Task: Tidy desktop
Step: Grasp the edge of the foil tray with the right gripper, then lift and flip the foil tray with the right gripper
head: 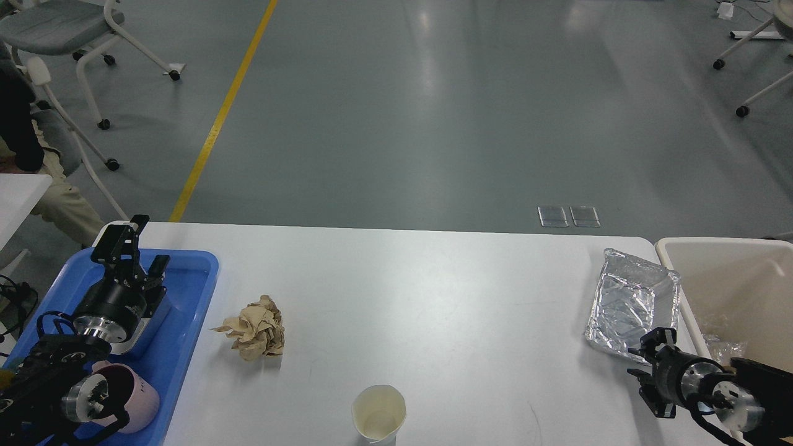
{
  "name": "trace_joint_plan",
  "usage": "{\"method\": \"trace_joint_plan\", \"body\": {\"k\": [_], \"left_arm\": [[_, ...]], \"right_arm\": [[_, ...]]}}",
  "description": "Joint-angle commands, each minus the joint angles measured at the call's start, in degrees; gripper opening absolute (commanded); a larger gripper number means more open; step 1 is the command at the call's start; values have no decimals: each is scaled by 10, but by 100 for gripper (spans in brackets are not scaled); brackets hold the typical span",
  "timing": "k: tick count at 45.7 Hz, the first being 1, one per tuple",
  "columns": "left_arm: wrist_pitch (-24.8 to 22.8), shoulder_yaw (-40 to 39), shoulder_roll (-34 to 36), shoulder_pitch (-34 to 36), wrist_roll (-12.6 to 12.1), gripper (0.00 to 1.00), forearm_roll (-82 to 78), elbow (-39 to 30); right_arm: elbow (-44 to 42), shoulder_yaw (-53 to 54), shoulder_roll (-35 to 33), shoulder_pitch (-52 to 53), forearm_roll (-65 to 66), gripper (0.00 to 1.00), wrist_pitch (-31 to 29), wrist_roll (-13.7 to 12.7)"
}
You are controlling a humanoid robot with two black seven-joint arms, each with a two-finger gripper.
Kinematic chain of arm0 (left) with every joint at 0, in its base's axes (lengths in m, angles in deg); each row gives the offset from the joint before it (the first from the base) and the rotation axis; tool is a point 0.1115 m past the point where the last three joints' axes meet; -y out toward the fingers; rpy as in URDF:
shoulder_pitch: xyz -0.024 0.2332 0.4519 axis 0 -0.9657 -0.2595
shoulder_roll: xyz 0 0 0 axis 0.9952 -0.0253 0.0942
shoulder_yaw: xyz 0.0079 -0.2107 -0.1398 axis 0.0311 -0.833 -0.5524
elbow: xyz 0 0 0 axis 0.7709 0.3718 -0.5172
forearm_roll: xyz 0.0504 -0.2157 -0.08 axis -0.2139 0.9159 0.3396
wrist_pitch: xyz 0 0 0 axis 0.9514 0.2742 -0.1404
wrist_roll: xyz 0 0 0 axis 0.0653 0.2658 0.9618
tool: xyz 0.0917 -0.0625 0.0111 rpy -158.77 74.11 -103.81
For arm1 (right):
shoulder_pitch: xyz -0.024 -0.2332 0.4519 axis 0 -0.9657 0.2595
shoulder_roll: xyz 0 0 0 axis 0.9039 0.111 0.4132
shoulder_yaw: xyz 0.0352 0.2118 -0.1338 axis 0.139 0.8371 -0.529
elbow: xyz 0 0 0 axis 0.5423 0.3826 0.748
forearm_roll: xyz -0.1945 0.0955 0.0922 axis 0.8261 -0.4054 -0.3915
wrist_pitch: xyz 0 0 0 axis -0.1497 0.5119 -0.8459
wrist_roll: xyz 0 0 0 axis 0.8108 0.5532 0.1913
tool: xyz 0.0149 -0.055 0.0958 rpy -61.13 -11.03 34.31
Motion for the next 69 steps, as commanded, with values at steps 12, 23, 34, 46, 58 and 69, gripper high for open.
{"method": "trace_joint_plan", "body": {"k": [12,23,34,46,58,69], "left_arm": [[0,0,1,-6,5,96,0,0],[0,-1,2,-6,7,96,0,1],[-1,-1,2,-6,8,96,0,1],[-5,-3,1,-5,8,96,-25,0],[-6,-4,-2,-4,8,96,-34,0],[-9,-4,0,-4,8,96,-40,0]], "right_arm": [[-26,0,20,0,6,4,-12,0],[-20,0,15,7,8,0,-26,-1],[-1,0,-18,11,8,0,-41,-8],[60,-30,-125,36,12,0,-106,-14],[139,-89,-166,51,192,0,-130,-1],[159,-139,-170,67,298,0,-129,18]]}}
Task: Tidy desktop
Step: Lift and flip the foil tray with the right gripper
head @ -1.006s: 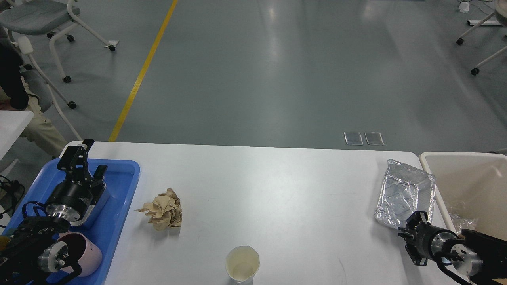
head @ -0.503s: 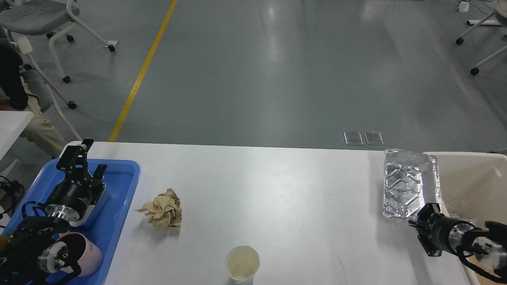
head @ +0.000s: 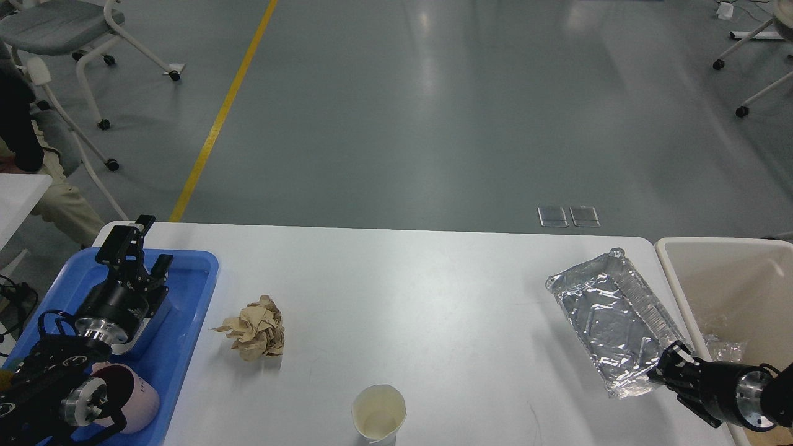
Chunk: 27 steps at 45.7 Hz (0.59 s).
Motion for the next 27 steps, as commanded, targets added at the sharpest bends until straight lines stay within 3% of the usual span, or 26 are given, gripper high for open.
{"method": "trace_joint_plan", "body": {"k": [1,16,27], "left_arm": [[0,0,0,-1,1,96,-1,0],[0,1,2,-2,12,96,-1,-3],[0,4,-1,-3,20,96,-1,-3]], "right_arm": [[6,-25,-1,12,51,0,1,10],[11,-136,-23,121,123,0,-1,25],[50,-152,-90,175,126,0,-61,31]]}}
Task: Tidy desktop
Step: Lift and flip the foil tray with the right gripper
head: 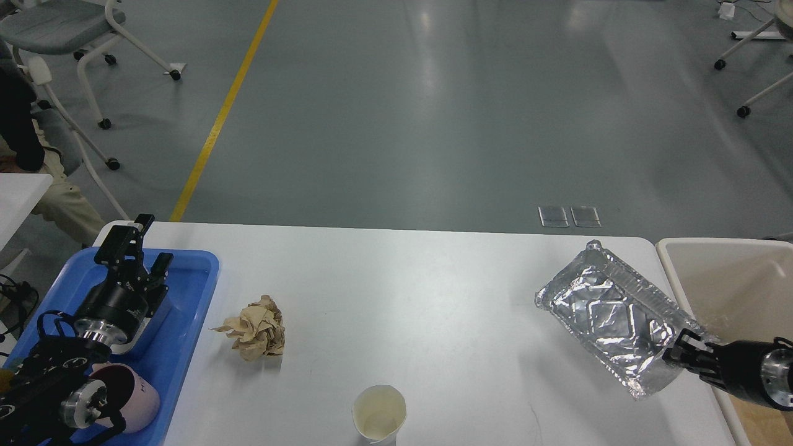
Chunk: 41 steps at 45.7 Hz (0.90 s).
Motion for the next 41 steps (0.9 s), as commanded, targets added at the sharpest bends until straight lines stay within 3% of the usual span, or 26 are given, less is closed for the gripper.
{"method": "trace_joint_plan", "body": {"k": [1,6,15,25,34,41], "left_arm": [[0,1,-4,0,4,96,0,0],[0,0,-5,0,5,96,0,0],[0,-2,-5,0,5,96,-1,0],[0,-2,-7,-3,12,96,0,0],[0,-6,-6,-7,12,96,0,0],[1,-7,-6,-7,12,96,0,0]], "right_arm": [[12,-2,-33,21,4,0,-33,5],[12,-2,-45,41,59,0,-65,12],[6,-3,-55,90,130,0,-103,54],[2,-3,-52,134,135,0,-109,72],[3,-3,-50,138,177,0,-110,126],[3,-4,-43,138,189,0,-111,139]]}}
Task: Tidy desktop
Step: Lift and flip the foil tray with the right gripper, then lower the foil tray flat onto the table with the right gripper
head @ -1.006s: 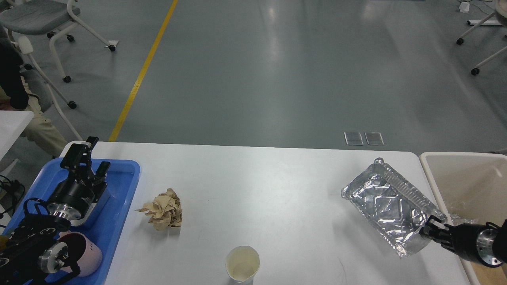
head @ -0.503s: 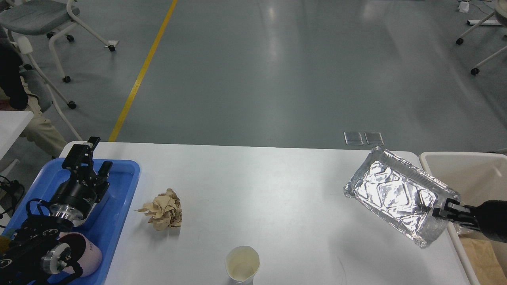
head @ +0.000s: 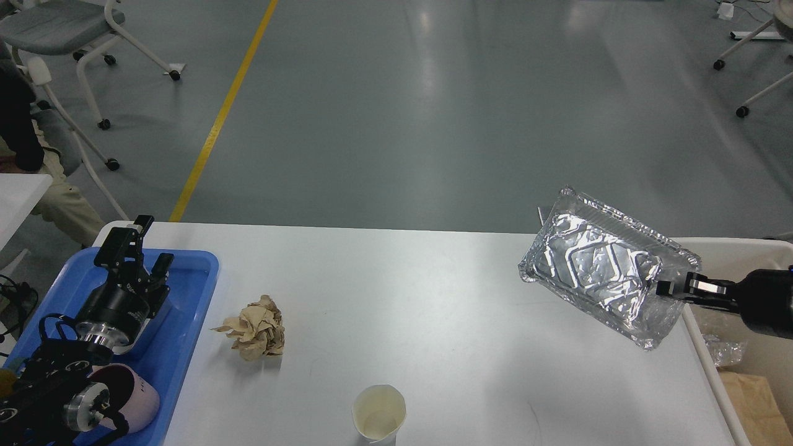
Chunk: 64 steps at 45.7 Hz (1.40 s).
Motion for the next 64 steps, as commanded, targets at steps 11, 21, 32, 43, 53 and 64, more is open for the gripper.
{"method": "trace_joint_plan", "body": {"k": [11,21,32,43,53,64], "left_arm": [[2,0,-1,0,0,96,0,0],[3,-1,-1,-5,0,96,0,0],[3,-1,-1,-8,1,96,0,-1],[4,-1,-2,-8,1,96,0,-1],[4,-1,-2,-8,1,96,0,-1],[4,-3,-2,-16,1,96,0,-2]], "right_arm": [[0,-18,26,-1,85,0,-11,80],[-9,-18,42,0,144,0,-11,153],[-62,-19,67,0,190,0,-11,233],[-76,-21,70,-4,183,0,-18,231],[-79,-23,71,-19,180,0,-24,229],[-121,-23,100,-31,156,0,-24,228]]}}
